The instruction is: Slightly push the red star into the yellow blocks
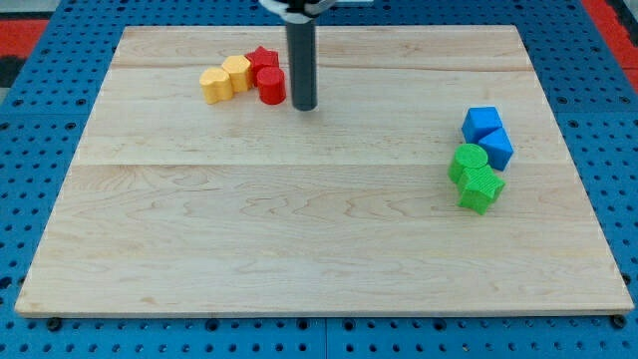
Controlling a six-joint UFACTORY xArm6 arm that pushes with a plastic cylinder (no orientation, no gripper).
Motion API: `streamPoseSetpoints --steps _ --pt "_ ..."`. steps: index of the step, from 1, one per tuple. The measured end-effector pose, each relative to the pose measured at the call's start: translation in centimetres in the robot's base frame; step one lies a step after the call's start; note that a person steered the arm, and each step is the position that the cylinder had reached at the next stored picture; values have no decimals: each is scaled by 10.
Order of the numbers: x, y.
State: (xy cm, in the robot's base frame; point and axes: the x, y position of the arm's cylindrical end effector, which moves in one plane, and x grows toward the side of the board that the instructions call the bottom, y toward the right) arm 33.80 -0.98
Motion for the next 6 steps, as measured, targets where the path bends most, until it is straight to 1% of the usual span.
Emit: streamPoseSetpoints --steps 1,2,3,5,6 --pt "-34 -1" --pt "-73 -21" --pt "-97 -43" --pt "-63 -140" --pt "-38 -145"
